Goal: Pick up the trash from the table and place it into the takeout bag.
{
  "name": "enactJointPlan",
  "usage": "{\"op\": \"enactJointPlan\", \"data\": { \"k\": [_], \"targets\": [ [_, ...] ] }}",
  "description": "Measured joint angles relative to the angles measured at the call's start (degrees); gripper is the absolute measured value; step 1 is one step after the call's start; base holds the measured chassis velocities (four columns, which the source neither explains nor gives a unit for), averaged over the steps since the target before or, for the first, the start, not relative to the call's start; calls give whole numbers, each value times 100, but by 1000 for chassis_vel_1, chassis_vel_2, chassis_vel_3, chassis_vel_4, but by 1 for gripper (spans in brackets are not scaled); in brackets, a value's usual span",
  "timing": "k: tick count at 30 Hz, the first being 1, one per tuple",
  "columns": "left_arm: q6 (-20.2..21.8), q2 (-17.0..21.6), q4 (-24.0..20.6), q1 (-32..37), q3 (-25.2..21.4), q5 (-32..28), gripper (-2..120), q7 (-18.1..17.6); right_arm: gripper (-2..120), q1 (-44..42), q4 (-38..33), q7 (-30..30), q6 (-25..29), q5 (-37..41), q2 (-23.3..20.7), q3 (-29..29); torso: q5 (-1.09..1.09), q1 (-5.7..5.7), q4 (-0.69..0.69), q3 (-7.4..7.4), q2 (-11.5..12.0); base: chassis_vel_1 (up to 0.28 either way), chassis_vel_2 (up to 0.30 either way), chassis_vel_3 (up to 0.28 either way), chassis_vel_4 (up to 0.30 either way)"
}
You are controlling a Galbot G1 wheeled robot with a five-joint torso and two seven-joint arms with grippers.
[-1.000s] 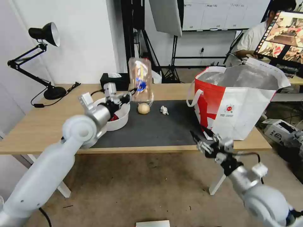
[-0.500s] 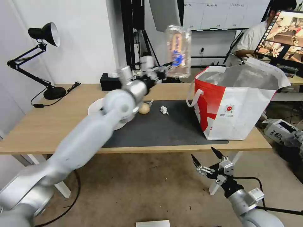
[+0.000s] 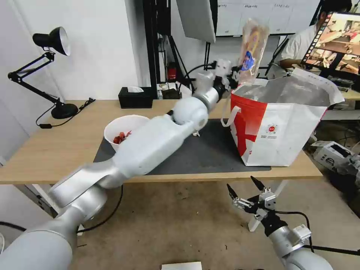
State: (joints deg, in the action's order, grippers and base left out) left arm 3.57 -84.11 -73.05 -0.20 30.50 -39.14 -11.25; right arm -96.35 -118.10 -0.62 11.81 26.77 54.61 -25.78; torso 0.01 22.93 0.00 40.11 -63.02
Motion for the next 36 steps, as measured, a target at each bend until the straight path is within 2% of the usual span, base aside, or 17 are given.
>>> {"op": "enactJointPlan", "data": {
  "k": [3,10,18,20,23,24,26,27,29,30,32,33,36],
  "targets": [
    [-69,-116,90,38,110,177,0,13,100,10,19,0,0,-6,-4,7,0,0,-1,0,0,0,0,0,0],
    [-80,-128,91,39,161,145,0,77,100,55,64,3,-6,3,-27,43,-1,0,1,-1,0,0,0,0,0],
    [-91,-81,-23,55,223,37,1,-26,100,109,75,3,-12,20,-78,131,-1,-1,0,0,0,0,0,0,0],
    [-91,-65,-59,57,234,-16,6,-35,100,125,75,4,-14,25,-89,137,-1,0,0,-1,0,0,0,0,0],
    [-87,-27,-140,58,259,-120,19,-57,100,142,81,4,-21,30,-98,163,-1,0,0,-1,0,0,0,0,0],
    [-87,-27,-140,58,259,-120,19,-57,100,142,81,4,-21,30,-98,163,-1,0,0,-1,0,0,0,0,0],
    [-67,-19,-230,57,262,-195,30,-122,100,140,84,4,-23,28,-81,184,-1,-1,0,-1,0,0,0,0,0],
    [-67,-19,-230,57,262,-195,30,-122,100,140,84,4,-23,28,-81,184,-1,-1,0,-1,0,0,0,0,0],
    [-45,-4,-333,58,259,-299,42,-186,100,137,91,5,-25,24,-70,198,-1,-1,-1,-1,0,0,0,0,0],
    [-45,-4,-333,58,259,-299,42,-186,100,137,91,5,-25,24,-70,198,-1,-1,-1,-1,0,0,0,0,0],
    [-35,81,-473,60,225,-401,53,-232,100,144,92,6,-30,23,-68,219,-1,0,-1,-1,0,0,0,0,0],
    [-35,81,-473,60,225,-401,53,-232,100,144,92,6,-30,23,-68,219,-1,0,-1,-1,0,0,0,0,0],
    [-21,366,-752,89,174,-534,68,-286,100,144,53,33,-47,35,-88,257,-2,-1,-1,-1,0,0,0,0,0]
  ]
}}
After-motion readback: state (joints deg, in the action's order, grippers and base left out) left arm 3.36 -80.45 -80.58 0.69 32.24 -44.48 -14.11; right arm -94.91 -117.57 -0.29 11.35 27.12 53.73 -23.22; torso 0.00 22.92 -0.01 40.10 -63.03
